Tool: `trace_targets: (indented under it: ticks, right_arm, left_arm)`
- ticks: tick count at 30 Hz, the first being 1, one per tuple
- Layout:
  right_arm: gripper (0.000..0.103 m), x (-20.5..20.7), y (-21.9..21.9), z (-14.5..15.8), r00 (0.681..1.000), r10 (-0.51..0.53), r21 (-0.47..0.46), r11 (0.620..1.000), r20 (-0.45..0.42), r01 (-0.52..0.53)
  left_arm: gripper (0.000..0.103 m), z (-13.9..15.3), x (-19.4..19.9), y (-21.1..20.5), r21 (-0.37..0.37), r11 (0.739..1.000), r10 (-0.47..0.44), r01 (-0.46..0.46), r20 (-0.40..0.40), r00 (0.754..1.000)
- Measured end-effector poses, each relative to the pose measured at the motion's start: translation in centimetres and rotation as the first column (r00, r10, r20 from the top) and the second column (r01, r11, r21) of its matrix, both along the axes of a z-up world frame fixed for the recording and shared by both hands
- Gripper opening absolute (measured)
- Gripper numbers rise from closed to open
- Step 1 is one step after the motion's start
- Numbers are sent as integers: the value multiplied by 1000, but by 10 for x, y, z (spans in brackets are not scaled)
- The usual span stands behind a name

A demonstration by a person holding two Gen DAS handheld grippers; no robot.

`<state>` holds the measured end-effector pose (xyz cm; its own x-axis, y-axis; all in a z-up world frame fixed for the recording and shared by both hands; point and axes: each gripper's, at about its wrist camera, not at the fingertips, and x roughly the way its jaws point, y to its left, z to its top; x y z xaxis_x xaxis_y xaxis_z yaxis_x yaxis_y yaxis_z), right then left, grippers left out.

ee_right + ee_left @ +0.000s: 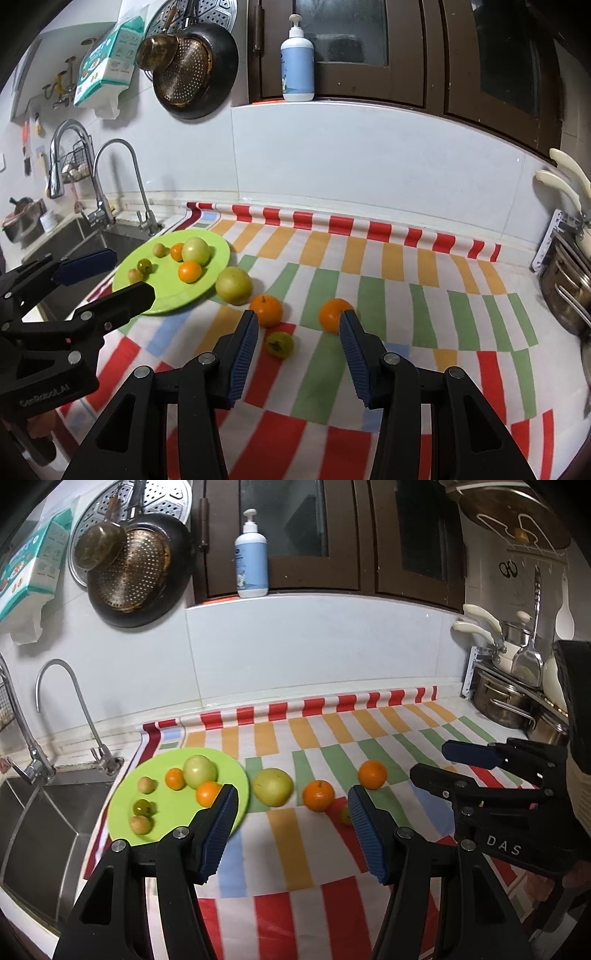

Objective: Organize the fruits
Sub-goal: 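Withdraw both open tools from the plate toward the remaining fruits, then grasp the small green tomato with the left tool while the right tool grasps an orange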

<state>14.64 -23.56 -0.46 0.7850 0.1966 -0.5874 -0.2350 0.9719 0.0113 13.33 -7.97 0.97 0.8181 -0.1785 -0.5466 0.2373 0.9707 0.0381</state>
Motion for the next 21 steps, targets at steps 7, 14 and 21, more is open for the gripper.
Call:
trace_targets:
  ticks: [7, 14, 21]
  right_arm:
    - [47, 12, -17, -9, 999, 51, -21, 998, -18, -51]
    - [47, 26, -26, -24, 994, 99, -46, 994, -40, -101]
    - [47, 43, -33, -44, 990, 110, -49, 992, -86, -115]
  left_arm:
    - [61, -13, 6, -21, 0, 1000, -6, 6, -24, 1000]
    - [61, -30, 18, -44, 29, 999, -26, 28, -64, 998]
    - [61, -49, 34, -61, 60, 996, -60, 68, -118, 991]
